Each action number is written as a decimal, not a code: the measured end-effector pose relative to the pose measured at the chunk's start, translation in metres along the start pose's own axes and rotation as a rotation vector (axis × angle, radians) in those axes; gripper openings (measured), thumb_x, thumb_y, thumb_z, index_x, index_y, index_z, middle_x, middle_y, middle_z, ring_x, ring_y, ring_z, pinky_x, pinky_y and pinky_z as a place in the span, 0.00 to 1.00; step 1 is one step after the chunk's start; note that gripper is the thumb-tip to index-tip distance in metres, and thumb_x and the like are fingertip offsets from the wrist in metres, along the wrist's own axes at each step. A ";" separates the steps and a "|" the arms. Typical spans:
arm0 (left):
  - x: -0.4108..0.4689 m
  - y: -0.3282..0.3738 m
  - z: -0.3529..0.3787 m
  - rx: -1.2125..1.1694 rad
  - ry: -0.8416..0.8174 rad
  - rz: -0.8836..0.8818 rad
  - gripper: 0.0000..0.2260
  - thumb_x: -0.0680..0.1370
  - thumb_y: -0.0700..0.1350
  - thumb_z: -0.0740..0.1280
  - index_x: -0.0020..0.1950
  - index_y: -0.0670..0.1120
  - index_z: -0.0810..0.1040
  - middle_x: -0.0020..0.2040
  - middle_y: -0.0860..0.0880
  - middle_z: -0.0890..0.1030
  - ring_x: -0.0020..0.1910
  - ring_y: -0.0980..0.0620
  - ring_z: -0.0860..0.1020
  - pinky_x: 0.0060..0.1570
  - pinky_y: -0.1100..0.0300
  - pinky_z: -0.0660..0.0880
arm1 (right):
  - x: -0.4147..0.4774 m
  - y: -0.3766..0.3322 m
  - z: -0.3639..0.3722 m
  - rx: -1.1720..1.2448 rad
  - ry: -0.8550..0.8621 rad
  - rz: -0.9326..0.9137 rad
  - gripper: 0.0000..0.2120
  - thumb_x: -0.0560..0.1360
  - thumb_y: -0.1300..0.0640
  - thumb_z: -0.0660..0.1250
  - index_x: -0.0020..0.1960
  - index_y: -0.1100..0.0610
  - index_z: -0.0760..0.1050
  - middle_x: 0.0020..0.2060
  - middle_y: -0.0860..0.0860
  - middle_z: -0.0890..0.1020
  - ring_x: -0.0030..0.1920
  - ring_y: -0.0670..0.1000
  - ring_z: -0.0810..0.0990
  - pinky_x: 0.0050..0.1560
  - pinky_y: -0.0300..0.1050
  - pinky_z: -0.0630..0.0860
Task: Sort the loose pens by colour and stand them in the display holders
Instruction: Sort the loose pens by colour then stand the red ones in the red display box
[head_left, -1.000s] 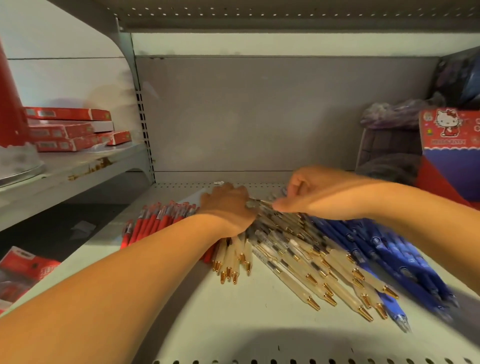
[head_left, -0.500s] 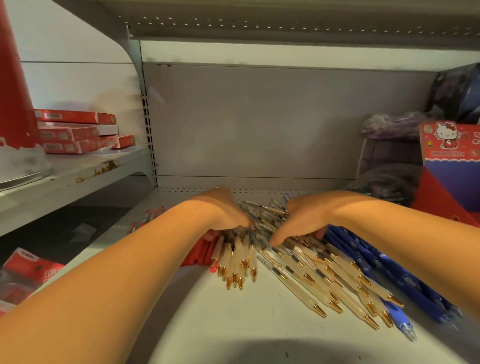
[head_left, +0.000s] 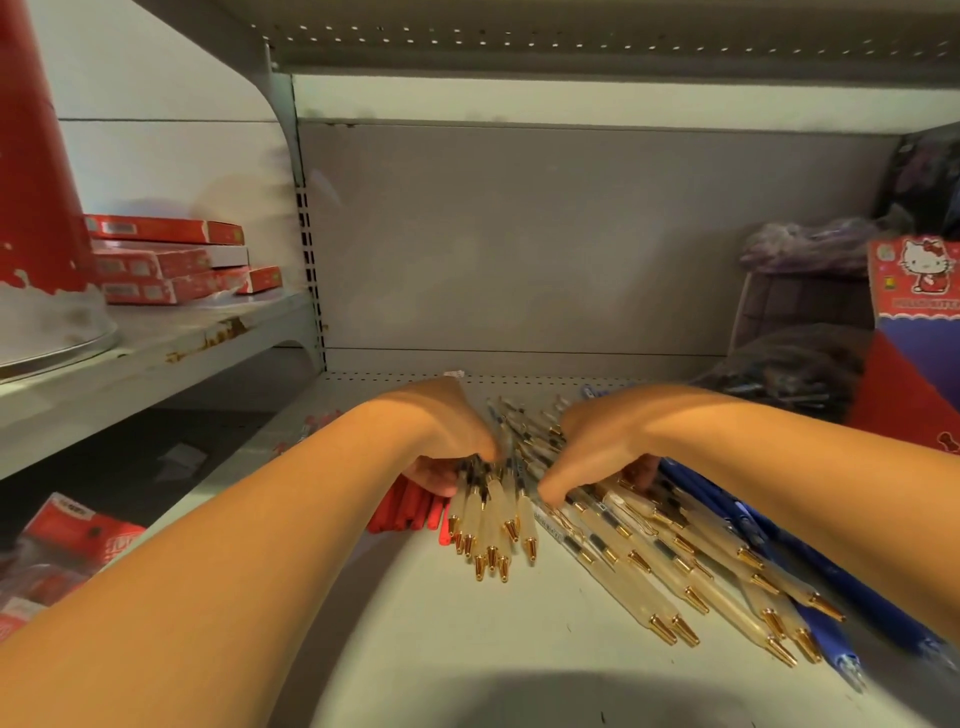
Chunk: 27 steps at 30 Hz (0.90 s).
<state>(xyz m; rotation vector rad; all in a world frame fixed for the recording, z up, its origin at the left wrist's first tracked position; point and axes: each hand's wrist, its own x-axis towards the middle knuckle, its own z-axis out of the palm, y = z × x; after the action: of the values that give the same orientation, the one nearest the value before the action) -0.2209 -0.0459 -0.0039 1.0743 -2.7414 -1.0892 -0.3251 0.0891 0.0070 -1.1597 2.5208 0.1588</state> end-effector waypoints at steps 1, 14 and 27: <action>0.000 -0.001 0.000 -0.010 -0.004 -0.003 0.10 0.75 0.45 0.73 0.50 0.41 0.77 0.47 0.42 0.80 0.35 0.48 0.82 0.38 0.57 0.83 | -0.001 -0.001 0.000 0.007 -0.004 -0.003 0.21 0.68 0.41 0.70 0.51 0.55 0.70 0.40 0.49 0.76 0.39 0.49 0.78 0.36 0.41 0.79; -0.002 0.002 -0.001 -0.127 -0.008 0.039 0.08 0.77 0.40 0.72 0.52 0.39 0.79 0.41 0.43 0.81 0.27 0.52 0.80 0.39 0.60 0.82 | 0.000 -0.004 0.008 0.102 0.095 -0.030 0.05 0.78 0.53 0.65 0.48 0.54 0.72 0.32 0.48 0.73 0.27 0.45 0.71 0.26 0.37 0.73; -0.005 0.008 0.000 -0.079 -0.005 0.027 0.08 0.81 0.44 0.66 0.52 0.39 0.75 0.45 0.40 0.80 0.26 0.48 0.81 0.37 0.58 0.83 | 0.028 -0.003 -0.005 0.647 0.129 0.031 0.05 0.78 0.56 0.64 0.47 0.57 0.74 0.32 0.51 0.75 0.32 0.50 0.73 0.36 0.40 0.74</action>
<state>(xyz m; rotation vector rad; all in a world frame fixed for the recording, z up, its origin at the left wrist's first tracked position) -0.2222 -0.0393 0.0024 1.0228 -2.6835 -1.1869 -0.3411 0.0659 0.0011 -0.8768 2.4028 -0.6932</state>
